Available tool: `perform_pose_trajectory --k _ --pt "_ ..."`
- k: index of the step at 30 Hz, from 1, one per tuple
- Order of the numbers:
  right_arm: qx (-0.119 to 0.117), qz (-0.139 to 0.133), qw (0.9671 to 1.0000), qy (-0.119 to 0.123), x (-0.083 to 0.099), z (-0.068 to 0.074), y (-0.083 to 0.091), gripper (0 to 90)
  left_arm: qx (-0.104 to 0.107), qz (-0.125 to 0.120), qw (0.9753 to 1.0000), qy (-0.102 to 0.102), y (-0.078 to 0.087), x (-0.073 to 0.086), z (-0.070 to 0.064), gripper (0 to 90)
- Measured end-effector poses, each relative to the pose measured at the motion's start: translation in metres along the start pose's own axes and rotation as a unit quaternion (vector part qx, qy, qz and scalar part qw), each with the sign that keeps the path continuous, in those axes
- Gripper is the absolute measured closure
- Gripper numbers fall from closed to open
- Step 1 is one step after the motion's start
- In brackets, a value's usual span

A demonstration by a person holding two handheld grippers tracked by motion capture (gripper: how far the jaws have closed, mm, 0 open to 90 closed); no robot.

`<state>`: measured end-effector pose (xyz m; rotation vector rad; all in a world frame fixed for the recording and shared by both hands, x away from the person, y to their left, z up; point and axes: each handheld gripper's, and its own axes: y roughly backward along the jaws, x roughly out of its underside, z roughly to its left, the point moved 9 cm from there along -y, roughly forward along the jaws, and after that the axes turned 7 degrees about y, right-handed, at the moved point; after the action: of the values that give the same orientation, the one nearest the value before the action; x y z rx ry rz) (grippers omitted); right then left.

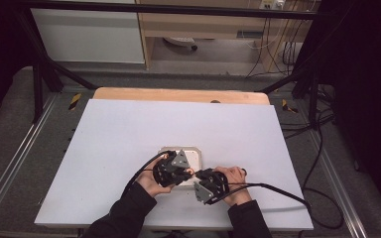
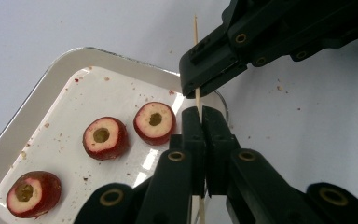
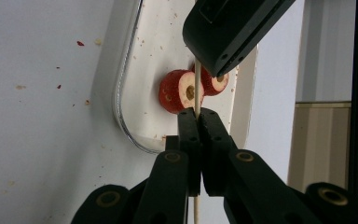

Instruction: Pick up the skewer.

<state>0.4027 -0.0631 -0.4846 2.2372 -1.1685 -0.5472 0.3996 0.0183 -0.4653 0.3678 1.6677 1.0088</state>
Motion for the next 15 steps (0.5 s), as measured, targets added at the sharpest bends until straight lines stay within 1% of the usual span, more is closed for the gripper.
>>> perform_pose_trajectory --k 2,3,4,5,6,7,8,9,10,12,13,15 --pt "0.003 0.001 1.0 -0.002 0.0 0.0 0.001 89.0 0.001 0.0 1.0 0.002 0.0 0.0 0.0 87.4" --pt "0.005 0.001 1.0 0.002 0.0 -0.002 0.001 89.0 0.001 0.002 1.0 0.005 0.001 0.001 0.001 85.4" --pt "0.007 0.001 1.0 -0.001 0.0 -0.002 0.002 89.0 0.0 0.008 0.9999 0.009 0.001 0.002 0.002 82.1" --pt "0.007 0.001 1.0 -0.001 0.0 -0.002 0.002 89.0 0.002 0.015 0.9998 0.012 0.001 0.004 0.003 82.1" --pt "0.01 0.004 0.9999 0.006 0.001 -0.003 0.003 89.0 -0.001 0.025 0.9996 0.011 0.002 0.006 0.005 79.2" --pt "0.011 0.006 0.9999 0.008 0.001 -0.004 0.004 89.0 -0.003 0.028 0.9995 0.014 0.002 0.007 0.007 77.9" --pt "0.011 0.008 0.9998 0.013 0.001 -0.004 0.004 88.9 0.005 0.039 0.999 0.022 0.004 0.009 0.007 78.4" --pt "0.012 0.011 0.9998 0.016 0.001 -0.005 0.004 88.9 0.005 0.039 0.999 0.022 0.004 0.009 0.007 78.7" --pt "0.011 0.018 0.9995 0.023 0.001 -0.005 0.003 88.9 0.003 0.051 0.9983 0.026 0.005 0.011 0.009 78.7" --pt "0.012 0.021 0.9994 0.025 -0.001 -0.005 0.003 88.9 0.006 0.055 0.9981 0.027 0.005 0.011 0.008 81.5" --pt "0.01 0.025 0.9988 0.041 -0.003 -0.007 0.001 88.9 0.007 0.062 0.9976 0.028 0.005 0.012 0.009 82.1" --pt "0.009 0.029 0.9986 0.043 -0.004 -0.007 0.0 88.9 0.007 0.078 0.9965 0.027 0.006 0.014 0.009 83.3"
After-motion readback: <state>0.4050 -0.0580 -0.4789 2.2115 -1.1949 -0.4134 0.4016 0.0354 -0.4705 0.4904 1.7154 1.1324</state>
